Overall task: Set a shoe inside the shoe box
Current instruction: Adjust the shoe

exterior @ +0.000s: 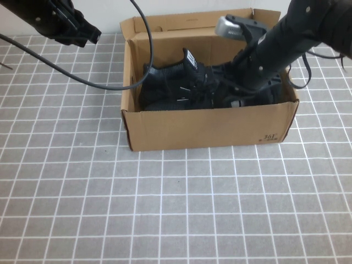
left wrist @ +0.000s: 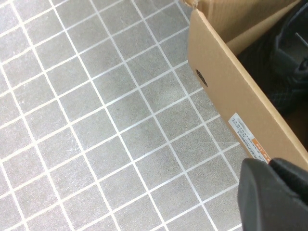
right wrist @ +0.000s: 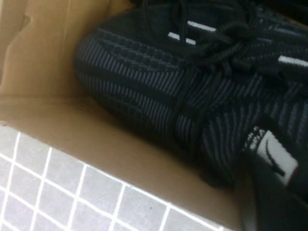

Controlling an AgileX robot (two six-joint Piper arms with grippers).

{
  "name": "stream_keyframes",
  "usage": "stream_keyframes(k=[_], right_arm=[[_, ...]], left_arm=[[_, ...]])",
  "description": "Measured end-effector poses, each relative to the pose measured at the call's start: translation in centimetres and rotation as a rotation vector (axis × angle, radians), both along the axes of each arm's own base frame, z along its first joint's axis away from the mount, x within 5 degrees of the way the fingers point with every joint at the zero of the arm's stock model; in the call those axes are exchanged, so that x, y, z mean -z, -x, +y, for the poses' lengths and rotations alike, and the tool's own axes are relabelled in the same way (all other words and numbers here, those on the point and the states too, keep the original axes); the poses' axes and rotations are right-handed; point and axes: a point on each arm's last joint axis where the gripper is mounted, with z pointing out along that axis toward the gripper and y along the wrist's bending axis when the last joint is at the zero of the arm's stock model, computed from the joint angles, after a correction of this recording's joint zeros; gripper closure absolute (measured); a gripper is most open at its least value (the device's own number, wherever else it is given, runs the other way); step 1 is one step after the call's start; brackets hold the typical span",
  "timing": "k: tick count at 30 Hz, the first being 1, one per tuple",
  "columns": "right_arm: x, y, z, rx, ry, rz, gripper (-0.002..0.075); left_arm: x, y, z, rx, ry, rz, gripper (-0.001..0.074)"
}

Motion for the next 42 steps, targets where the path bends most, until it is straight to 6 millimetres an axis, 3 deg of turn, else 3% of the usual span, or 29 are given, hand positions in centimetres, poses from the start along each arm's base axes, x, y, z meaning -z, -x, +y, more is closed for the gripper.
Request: stream_keyframes(k=[8,18,21,26,28,33,39,42], right_arm=[[-1.7,0.1,0.1,-0.013,-0.016,-0.002,0.0729],[0.1,-0.5,0.4,0.035,-0.010,0.082,0.0709],[0.2,-0.4,0.3,0.033,-0.004,0.097,0.0590],[0.3,-0.3,0.3,0.027,0.001,0.108,0.0270],[0.3,-0.2,0.3,0.026,0.002,0.113,0.0219],[-1.4,-0.2,0.2,0.010,0.016,0.081,0.0241],[-6.6,-0.2,-0.6,0.000,0.055,-0.091,0.0317],[-8.0,0.0,-0.9,0.005,0.063,-0.139,0.0384]], left_arm=[[0.0,0.0,-0.1,0.003,0.006,0.005,0.0736],[0.0,0.1,-0.1,0.008,0.010,0.007,0.0736],[0.0,0.1,-0.1,0.008,0.010,0.007,0.0736],[0.0,0.1,-0.1,0.008,0.010,0.007,0.0736],[0.0,0.1,-0.1,0.008,0.010,0.007,0.0736],[0.0,0.1,-0.1,0.009,0.009,0.007,0.0736],[-0.1,0.0,-0.3,0.019,0.029,-0.010,0.0736],[-0.1,0.0,-1.1,0.075,0.107,-0.003,0.0736]])
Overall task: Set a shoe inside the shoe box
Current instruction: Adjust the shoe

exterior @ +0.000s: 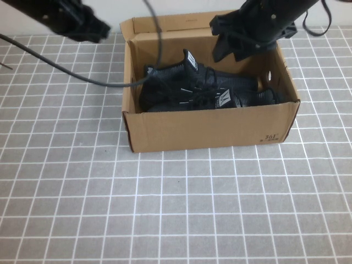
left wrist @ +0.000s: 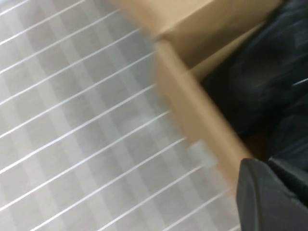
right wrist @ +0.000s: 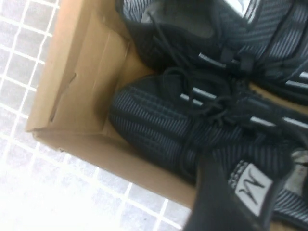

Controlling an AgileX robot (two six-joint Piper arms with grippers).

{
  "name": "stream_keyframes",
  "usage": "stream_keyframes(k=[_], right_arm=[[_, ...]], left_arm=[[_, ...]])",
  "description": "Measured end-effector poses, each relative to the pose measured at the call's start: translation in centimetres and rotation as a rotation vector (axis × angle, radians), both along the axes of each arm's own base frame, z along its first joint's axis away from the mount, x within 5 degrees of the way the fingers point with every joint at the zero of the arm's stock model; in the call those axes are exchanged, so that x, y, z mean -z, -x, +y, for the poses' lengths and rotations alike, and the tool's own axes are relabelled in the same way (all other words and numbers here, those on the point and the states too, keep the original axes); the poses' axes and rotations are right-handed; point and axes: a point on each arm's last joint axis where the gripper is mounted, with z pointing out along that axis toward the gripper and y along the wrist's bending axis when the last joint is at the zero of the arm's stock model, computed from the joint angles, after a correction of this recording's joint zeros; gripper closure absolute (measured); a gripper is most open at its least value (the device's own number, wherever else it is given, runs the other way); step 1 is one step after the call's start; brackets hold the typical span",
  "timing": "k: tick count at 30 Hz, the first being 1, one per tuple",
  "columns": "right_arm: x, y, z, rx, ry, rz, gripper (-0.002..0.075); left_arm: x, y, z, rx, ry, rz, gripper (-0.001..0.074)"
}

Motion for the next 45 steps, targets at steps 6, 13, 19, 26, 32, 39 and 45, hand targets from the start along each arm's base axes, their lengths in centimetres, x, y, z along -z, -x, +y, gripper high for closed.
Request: stream_keyframes(k=[6,13,19,26,32,39,45], right_arm=[[-0.1,-0.1,-0.4,0.007,0.043,-0.015,0.0514],[-2.5,1.5,-1.8,0.027,0.107,-0.085,0.0536],[-3.8,3.8,-2.8,0.031,0.123,-0.095,0.0536],[-3.7,4.3,-3.1,0.032,0.137,-0.086,0.0536],[-3.7,4.3,-3.1,0.032,0.137,-0.086,0.0536],[-3.7,4.3,-3.1,0.032,0.137,-0.086,0.0536],[-3.7,4.3,-3.0,0.030,0.130,-0.083,0.0536]], left_arm=[[0.7,-0.5,-2.9,0.121,0.269,0.043,0.0714],[2.8,-1.3,-6.9,0.171,0.315,0.039,0.0471],[5.0,-2.8,-9.2,0.053,0.407,0.049,0.0377],[8.3,-4.7,-9.7,-0.065,0.476,0.108,0.0368],[10.2,-5.4,-9.9,-0.093,0.489,0.147,0.0368],[11.1,-5.7,-10.8,-0.085,0.526,0.158,0.0368],[12.0,-6.1,-12.0,-0.067,0.522,0.162,0.0368]])
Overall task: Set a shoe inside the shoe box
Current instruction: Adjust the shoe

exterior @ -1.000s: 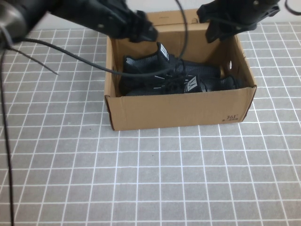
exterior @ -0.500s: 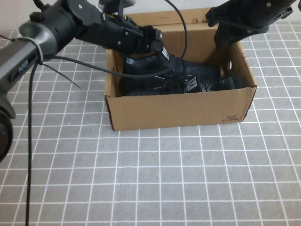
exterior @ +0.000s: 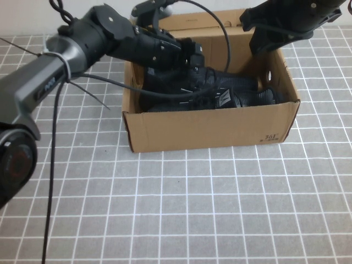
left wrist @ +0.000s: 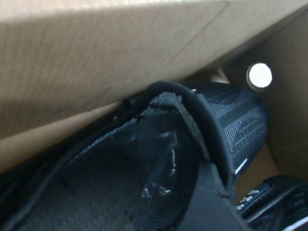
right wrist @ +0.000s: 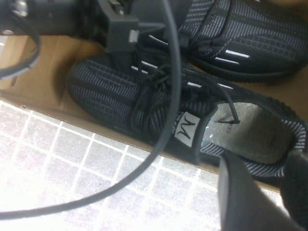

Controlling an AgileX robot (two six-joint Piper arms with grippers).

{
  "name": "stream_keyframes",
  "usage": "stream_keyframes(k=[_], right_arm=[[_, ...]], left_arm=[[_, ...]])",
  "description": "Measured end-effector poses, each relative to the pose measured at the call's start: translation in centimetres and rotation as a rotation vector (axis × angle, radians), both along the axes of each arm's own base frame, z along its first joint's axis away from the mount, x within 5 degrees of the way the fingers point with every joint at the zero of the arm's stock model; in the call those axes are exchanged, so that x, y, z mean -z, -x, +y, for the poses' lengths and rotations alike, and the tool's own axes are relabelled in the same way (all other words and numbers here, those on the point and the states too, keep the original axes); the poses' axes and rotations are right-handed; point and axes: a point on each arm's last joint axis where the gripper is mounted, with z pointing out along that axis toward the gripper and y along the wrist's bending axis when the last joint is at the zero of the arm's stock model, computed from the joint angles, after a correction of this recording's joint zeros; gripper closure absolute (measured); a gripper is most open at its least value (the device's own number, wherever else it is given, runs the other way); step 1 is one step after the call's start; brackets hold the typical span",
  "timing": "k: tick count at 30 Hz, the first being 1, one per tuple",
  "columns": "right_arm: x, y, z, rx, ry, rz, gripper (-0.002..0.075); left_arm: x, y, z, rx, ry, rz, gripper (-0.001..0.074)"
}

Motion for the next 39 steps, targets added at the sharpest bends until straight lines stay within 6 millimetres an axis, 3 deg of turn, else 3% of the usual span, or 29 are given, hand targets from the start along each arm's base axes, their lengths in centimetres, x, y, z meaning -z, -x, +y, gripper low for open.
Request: stream_keyframes(k=[10,15,19,23,26,39], right_arm=[[0.0,0.0,0.0,0.000,0.000,0.000,0.0536],[0.0,0.0,0.0,0.000,0.000,0.000,0.0536],[0.0,0.0,0.0,0.000,0.000,0.000,0.0536],[0.0,0.0,0.0,0.000,0.000,0.000,0.0536],[0.0,0.0,0.0,0.000,0.000,0.000,0.0536],[0.0,0.0,0.0,0.000,0.000,0.000,0.0537]], left_arm=[[2.2,-0.5,-0.4,-0.025,0.006,0.055,0.0376],[2.3,-0.9,-0.3,-0.056,0.020,0.035,0.0415],[2.4,-1.1,-0.3,-0.065,0.020,0.014,0.0510],[2.4,-1.3,-0.4,-0.058,0.013,-0.019,0.0678],[2.2,-1.3,-0.5,-0.039,0.013,-0.042,0.0719],[0.5,-1.1,-1.2,0.077,0.023,-0.101,0.0734]])
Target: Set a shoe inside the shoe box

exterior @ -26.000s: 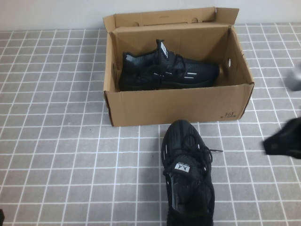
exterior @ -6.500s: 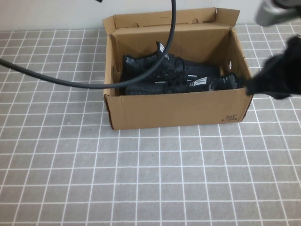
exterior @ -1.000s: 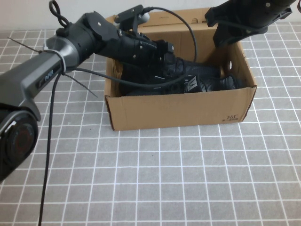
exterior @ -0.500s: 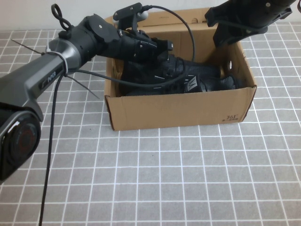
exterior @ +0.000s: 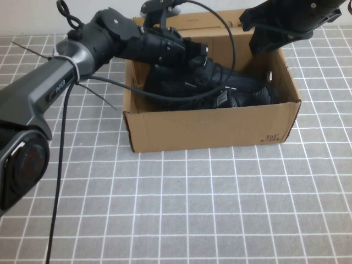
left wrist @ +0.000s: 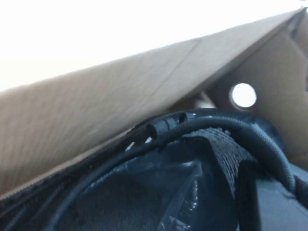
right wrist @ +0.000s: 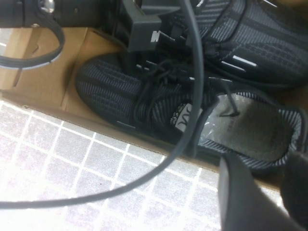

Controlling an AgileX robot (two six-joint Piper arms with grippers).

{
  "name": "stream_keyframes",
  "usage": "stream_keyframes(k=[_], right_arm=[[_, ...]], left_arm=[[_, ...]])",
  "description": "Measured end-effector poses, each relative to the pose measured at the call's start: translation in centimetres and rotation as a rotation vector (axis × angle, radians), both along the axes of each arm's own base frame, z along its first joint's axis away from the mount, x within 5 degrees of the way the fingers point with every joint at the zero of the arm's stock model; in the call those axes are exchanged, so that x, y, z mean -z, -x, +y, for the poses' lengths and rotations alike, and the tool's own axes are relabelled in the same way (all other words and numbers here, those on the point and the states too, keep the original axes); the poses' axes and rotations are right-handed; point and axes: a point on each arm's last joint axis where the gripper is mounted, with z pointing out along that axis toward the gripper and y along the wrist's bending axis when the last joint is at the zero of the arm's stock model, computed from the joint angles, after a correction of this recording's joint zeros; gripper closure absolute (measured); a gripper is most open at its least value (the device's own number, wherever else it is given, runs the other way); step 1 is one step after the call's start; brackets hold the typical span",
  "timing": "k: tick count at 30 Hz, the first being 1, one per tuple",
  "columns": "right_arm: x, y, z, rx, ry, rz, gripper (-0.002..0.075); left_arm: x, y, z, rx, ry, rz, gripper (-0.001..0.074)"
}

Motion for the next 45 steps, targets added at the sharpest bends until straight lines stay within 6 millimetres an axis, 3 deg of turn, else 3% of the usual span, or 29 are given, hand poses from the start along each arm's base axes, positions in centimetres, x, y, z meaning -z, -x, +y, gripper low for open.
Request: stream_keyframes(k=[13,15,22,26,30,36,40,45], right_arm=[[0.0,0.0,0.0,0.000,0.000,0.000,0.0558],[0.0,0.0,0.0,0.000,0.000,0.000,0.0559],[0.0,0.0,0.0,-0.001,-0.002,0.001,0.0561],[0.0,0.0,0.0,-0.007,0.001,-0.002,0.0561],[-0.7,0.5,-0.2,-0.014,-0.002,-0.020,0.0565],[-4.3,3.3,-1.3,-0.015,-0.033,-0.111,0.0629],[-6.0,6.6,-2.6,-0.028,-0.031,-0.148,0.0678],[-5.9,12.0,-4.9,-0.028,0.000,-0.144,0.0702]], left_arm=[[-0.3,0.4,-0.6,0.082,-0.066,-0.066,0.0715],[-0.2,0.5,-0.5,0.099,-0.088,-0.064,0.0657],[-1.5,0.6,0.2,0.130,-0.084,-0.008,0.0307],[-3.5,0.4,1.5,0.123,-0.069,0.036,0.0265],[-6.3,0.7,3.6,0.095,-0.119,0.109,0.0335],[-11.5,1.4,6.1,0.002,-0.258,0.001,0.0666],[-14.4,2.8,7.0,-0.034,-0.296,-0.061,0.0720],[-19.2,5.7,8.2,-0.074,-0.301,-0.158,0.0732]])
